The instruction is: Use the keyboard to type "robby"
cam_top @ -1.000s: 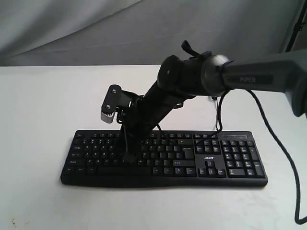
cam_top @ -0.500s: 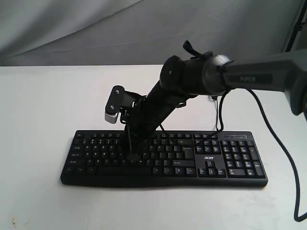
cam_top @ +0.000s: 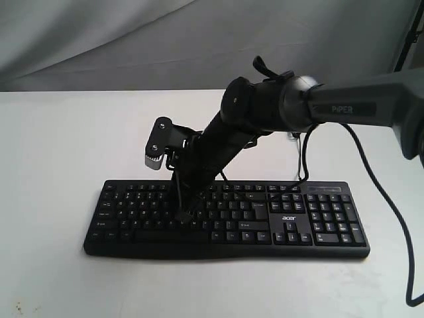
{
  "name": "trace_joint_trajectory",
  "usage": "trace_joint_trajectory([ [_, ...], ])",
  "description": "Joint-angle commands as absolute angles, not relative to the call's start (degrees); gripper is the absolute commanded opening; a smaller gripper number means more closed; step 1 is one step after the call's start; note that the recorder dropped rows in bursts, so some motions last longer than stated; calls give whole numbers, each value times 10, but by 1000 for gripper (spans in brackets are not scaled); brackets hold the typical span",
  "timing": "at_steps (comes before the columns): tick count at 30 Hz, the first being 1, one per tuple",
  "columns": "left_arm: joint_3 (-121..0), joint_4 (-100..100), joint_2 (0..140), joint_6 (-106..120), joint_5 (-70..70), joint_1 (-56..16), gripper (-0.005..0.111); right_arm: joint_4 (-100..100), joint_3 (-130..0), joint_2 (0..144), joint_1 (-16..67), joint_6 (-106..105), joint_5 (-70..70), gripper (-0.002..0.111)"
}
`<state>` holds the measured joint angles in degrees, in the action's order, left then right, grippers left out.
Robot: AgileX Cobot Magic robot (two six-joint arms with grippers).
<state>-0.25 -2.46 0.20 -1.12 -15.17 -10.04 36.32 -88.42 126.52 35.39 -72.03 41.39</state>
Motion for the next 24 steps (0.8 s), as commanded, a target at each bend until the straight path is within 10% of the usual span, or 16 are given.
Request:
trace_joint_trajectory([
  [1, 0, -27, 0, -13, -148, -104, 0, 362, -888, 1264, 351, -720, 412, 0],
  [24, 0, -27, 0, -13, -148, -104, 0, 362, -888, 1247, 354, -717, 415, 0],
])
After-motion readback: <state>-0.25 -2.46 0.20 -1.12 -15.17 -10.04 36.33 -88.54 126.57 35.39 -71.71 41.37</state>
